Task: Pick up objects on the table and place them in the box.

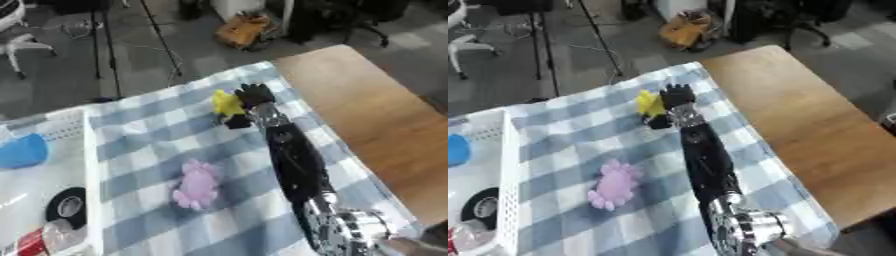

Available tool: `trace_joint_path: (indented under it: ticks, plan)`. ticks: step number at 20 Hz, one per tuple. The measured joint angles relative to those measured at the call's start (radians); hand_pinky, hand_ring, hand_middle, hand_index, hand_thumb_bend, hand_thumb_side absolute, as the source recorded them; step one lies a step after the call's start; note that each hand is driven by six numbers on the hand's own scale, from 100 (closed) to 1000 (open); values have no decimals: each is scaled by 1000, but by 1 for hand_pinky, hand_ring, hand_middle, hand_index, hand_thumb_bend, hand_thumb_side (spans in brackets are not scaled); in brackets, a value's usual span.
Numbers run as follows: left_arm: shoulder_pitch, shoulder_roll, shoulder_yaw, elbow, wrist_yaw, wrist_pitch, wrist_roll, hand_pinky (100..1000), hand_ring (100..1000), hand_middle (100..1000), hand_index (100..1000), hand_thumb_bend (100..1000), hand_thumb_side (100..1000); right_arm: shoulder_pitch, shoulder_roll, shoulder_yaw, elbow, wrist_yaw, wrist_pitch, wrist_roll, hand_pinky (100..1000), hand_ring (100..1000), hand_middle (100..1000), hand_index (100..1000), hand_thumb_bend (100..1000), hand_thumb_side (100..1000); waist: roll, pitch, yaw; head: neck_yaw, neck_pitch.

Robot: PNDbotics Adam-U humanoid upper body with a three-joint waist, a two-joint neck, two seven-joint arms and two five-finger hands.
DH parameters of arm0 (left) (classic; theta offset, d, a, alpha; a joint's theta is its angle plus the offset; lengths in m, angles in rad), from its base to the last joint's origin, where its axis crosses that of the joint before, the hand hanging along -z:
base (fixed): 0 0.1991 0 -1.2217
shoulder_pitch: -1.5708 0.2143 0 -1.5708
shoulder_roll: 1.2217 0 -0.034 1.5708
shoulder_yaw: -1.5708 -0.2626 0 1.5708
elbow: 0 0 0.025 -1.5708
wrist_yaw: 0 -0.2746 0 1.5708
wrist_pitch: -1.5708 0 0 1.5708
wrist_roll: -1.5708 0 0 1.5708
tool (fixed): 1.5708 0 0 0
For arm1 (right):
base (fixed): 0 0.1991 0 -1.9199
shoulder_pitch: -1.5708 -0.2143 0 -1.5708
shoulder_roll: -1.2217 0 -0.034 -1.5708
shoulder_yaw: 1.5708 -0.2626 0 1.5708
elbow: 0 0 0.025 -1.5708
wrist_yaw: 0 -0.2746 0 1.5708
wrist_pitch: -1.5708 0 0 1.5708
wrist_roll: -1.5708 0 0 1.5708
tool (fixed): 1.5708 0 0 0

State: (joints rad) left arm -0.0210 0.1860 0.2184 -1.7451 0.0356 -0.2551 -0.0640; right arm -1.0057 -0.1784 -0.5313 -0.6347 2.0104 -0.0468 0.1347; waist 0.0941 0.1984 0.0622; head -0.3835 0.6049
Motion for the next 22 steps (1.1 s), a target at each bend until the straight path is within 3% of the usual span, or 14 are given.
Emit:
trace_joint_path:
  ticks: [3,4,5,8,13,18,22]
  plan:
    - [0,0,0,0,0,0,0,508,642,700,709,374,916,-8,-11,19,21,-46,6,13,477,608,810,874,447,628,0,0,0,0,0]
    - [0,0,0,0,0,0,0,508,642,700,709,373,916,-12,-14,27,28,-59,8,15,324,497,659,774,364,530,0,0,0,0,0]
    - [0,0,0,0,0,0,0,508,642,701,709,373,916,-15,-17,34,35,-72,8,15,324,497,657,774,414,484,0,0,0,-1,0]
    - [0,0,0,0,0,2,-2,508,643,701,709,373,916,-21,-25,55,50,-113,-4,1,299,472,601,709,391,428,0,-1,0,-2,0]
    - [-2,0,0,0,0,7,-3,509,643,701,709,374,916,-29,-27,72,46,-172,-66,-23,297,462,598,701,378,407,-5,-1,-5,-3,0]
    - [-6,1,0,0,3,13,-4,509,643,702,709,375,915,-36,-18,63,-24,-234,-149,-15,305,456,576,699,230,442,-27,-1,-8,-3,1]
    - [-6,3,0,0,4,20,-4,509,643,702,709,377,914,-42,-11,48,-106,-364,-196,20,343,463,579,696,207,418,-41,-8,-9,-2,2]
